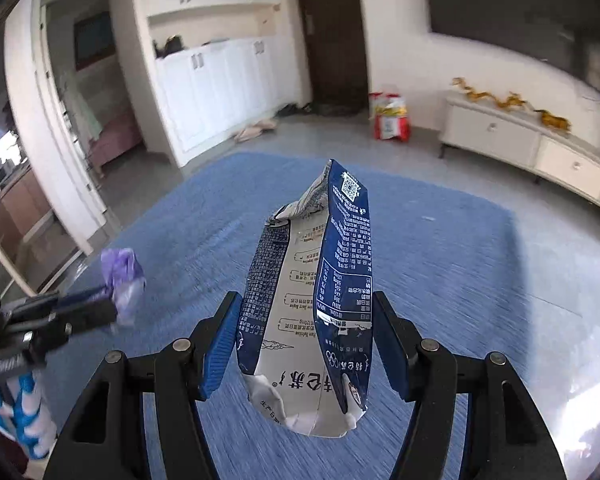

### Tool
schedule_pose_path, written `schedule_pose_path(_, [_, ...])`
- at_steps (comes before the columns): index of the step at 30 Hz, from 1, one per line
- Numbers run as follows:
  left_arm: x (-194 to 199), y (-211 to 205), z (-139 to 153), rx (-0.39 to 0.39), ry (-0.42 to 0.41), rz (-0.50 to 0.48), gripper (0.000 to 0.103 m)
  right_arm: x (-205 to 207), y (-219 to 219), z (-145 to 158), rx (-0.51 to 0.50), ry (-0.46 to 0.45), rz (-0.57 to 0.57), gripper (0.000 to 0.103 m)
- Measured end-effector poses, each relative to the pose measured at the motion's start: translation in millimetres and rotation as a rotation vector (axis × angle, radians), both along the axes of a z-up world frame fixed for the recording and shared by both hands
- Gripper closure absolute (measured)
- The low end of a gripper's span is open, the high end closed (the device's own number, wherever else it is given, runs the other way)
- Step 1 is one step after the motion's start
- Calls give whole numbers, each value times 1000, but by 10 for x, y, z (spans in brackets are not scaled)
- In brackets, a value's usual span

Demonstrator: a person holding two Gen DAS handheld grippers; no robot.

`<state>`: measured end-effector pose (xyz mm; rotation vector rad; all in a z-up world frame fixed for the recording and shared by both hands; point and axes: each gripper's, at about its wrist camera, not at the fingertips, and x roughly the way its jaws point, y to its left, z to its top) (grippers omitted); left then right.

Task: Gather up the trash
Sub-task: 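Carry both items to the trash bin and open both tools to drop them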

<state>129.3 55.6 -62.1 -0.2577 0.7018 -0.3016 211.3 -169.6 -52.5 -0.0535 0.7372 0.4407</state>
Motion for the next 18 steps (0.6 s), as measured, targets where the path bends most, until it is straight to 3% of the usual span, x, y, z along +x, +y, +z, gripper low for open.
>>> schedule_pose_path(9, [-144, -1227, 254, 61, -28, -274, 76, -881, -1353, 27, -46, 11, -256, 40])
schedule_pose_path(18, [-182, -2830, 269, 131, 4, -579, 76, -1451, -2585, -324, -31, 82, -490, 40])
